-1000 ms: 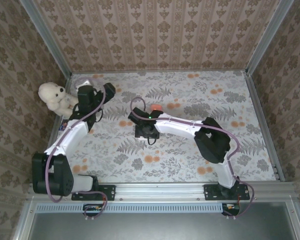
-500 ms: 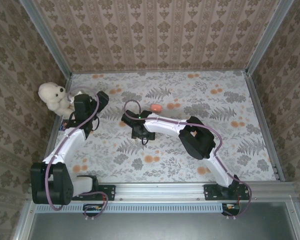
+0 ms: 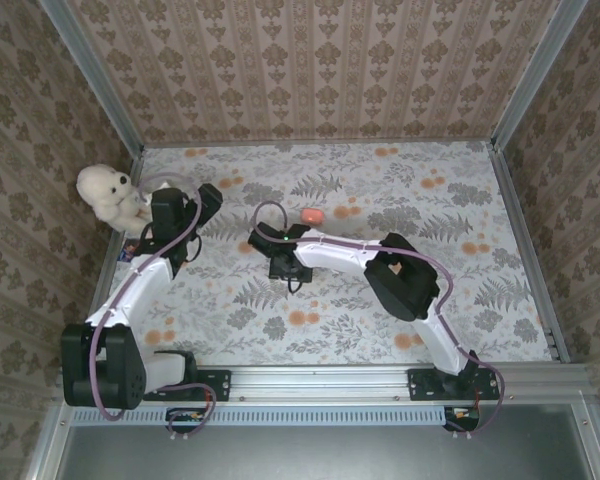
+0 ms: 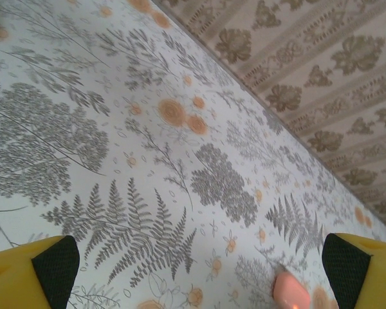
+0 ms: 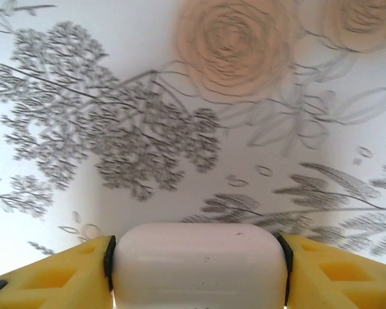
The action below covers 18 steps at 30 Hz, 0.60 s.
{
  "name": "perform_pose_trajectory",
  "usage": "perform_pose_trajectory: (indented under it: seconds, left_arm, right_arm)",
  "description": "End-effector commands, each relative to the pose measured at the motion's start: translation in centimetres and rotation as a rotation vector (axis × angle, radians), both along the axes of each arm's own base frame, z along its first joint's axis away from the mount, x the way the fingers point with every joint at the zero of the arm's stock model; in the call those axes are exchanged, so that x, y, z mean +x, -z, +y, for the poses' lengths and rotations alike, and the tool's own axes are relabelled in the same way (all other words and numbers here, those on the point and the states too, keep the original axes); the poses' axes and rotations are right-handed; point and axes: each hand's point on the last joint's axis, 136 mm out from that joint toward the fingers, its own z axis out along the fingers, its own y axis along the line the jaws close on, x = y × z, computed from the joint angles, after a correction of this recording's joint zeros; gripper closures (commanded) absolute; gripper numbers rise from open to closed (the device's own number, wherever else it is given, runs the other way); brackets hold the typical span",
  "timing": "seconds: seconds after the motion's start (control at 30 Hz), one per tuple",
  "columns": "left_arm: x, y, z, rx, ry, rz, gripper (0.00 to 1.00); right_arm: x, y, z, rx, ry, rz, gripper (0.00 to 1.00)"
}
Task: Insert wireless bluetooth earbuds into charging case
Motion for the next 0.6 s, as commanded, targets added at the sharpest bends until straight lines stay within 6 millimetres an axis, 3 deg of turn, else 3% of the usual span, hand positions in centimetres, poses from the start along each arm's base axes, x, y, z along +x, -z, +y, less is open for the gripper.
perform_pose_trajectory:
  seconds: [0.0, 0.33, 0.57]
  left_arm:
    - [0.1, -0.8, -2.6, 0.048, 0.123, -0.026, 0.0]
    - [-1.8, 0.6, -11.8, 0.003, 0.474, -0.188, 0.03]
    - [-3.7, 0.9, -17.7, -0.131, 0.701, -0.325, 0.09]
  right_arm:
    - [1.4, -3.6, -1.0, 0.109, 0.084, -0.063, 0.47]
    - [5.5, -9.7, -7.0, 0.294, 0.291, -0.183, 0.47]
    - [8.2, -12.1, -10.0, 0.454, 0.435, -0.221, 0.48]
